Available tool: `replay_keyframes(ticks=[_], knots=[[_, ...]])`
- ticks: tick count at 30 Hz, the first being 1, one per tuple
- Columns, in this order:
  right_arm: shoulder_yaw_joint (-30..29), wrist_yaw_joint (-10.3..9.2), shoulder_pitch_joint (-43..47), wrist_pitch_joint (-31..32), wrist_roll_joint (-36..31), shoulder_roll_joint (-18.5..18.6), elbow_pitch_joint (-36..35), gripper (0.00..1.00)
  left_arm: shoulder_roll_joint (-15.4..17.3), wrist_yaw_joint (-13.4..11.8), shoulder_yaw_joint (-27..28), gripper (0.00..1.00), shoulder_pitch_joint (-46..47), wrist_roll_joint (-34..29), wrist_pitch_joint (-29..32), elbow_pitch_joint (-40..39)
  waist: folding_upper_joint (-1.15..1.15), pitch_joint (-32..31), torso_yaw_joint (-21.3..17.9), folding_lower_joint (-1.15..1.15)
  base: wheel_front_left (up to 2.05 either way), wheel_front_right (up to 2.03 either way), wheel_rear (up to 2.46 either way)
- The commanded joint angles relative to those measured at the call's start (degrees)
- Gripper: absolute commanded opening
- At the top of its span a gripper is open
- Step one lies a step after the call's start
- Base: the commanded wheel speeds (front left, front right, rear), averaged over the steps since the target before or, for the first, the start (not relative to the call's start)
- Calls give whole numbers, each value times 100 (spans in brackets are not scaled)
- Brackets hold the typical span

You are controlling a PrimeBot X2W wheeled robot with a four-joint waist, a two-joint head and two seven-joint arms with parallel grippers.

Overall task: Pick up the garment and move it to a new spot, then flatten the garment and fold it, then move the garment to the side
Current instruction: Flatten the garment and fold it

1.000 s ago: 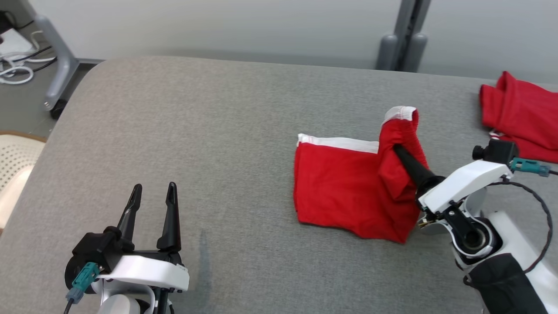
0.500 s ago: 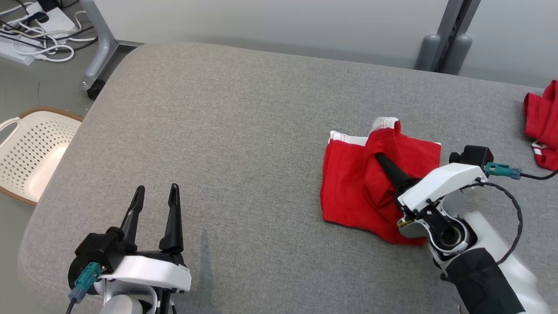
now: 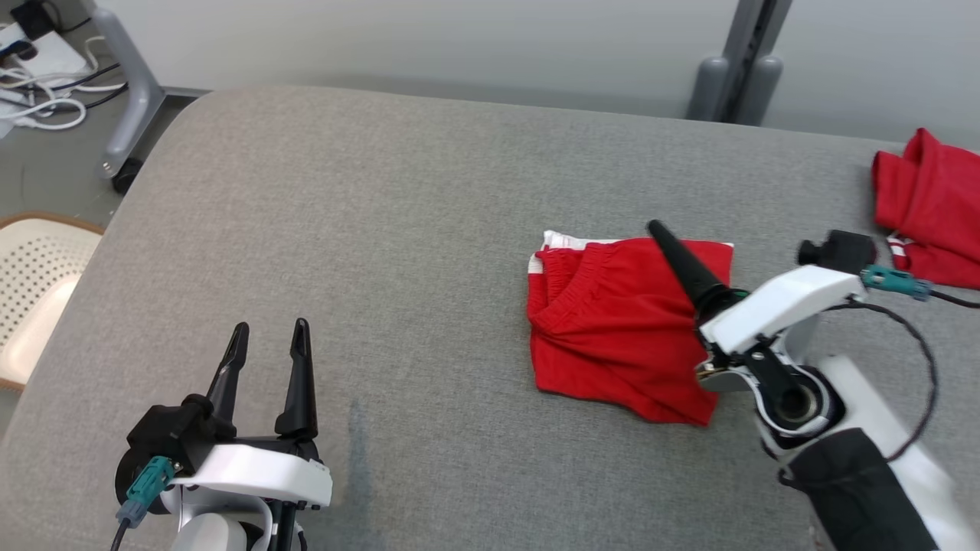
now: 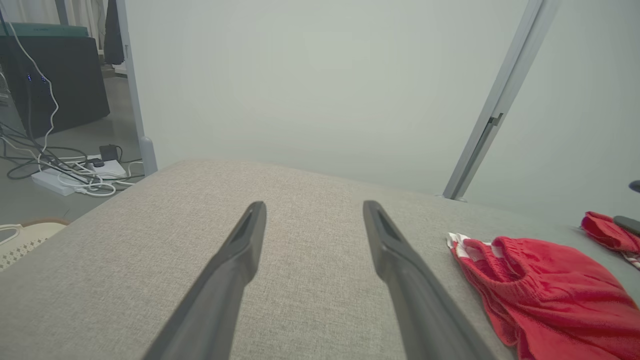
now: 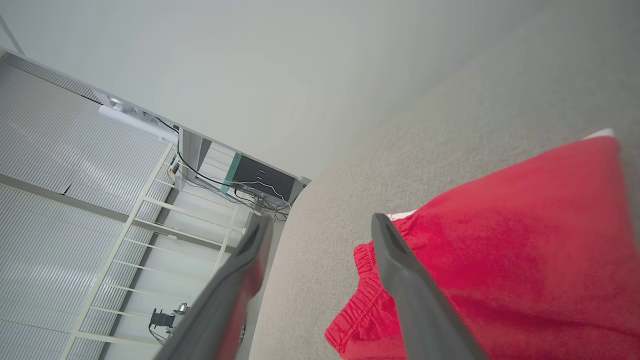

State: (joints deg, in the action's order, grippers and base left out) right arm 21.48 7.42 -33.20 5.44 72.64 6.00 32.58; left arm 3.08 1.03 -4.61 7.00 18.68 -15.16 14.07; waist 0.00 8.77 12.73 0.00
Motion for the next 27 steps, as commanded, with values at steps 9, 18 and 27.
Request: replay_keyframes(ticks=[9, 18, 27], knots=[[-144, 14, 497, -622, -542, 884, -450, 100, 59, 48, 64, 100, -37, -57, -5, -17, 0, -191, -286, 0, 0, 0, 0], [-190, 14, 534, -296, -850, 895, 152, 100, 51, 60, 17, 100, 20, -61, -5, -15, 0, -154, -307, 0, 0, 0, 0], [24, 14, -78, 817, -951, 582, 1300, 100, 38, 76, -17, 100, 83, -25, -5, 25, 0, -58, -122, 0, 0, 0, 0]])
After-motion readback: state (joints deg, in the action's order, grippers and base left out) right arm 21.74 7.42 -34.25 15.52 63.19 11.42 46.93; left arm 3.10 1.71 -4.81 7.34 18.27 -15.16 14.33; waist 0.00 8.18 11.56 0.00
